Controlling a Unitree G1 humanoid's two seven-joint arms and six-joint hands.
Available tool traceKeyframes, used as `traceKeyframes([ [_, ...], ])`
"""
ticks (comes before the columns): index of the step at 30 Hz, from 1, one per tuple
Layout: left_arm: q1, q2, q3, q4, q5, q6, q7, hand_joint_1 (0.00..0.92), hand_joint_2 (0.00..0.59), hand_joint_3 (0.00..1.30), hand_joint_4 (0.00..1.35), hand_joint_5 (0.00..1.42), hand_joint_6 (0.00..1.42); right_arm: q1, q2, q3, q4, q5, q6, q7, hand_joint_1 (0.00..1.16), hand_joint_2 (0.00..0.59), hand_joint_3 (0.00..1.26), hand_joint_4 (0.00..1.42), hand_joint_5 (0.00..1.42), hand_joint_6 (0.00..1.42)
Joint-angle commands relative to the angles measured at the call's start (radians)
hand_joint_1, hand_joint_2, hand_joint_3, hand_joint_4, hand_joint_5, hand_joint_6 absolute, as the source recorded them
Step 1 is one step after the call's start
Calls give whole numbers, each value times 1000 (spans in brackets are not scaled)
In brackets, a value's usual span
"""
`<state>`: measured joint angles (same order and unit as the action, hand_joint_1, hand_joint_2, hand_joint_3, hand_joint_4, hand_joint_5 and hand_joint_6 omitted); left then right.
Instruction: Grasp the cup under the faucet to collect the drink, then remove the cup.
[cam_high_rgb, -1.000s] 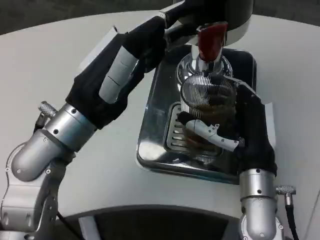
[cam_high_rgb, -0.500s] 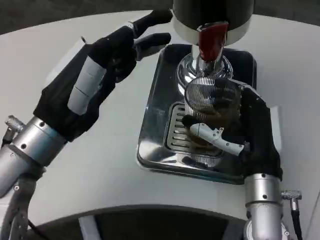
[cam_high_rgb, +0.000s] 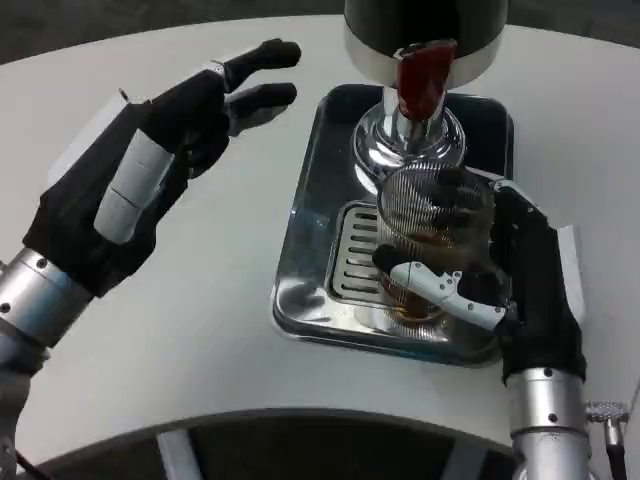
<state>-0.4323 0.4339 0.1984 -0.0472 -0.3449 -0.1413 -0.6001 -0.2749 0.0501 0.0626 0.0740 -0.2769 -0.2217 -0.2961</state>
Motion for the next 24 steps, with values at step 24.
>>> traceKeyframes([
  [24,191,155,86,-34,29,-170,-114,0,55,238,67,165,108,253,12,99,-469,46,147,187,1019,153,533,668,745,652],
])
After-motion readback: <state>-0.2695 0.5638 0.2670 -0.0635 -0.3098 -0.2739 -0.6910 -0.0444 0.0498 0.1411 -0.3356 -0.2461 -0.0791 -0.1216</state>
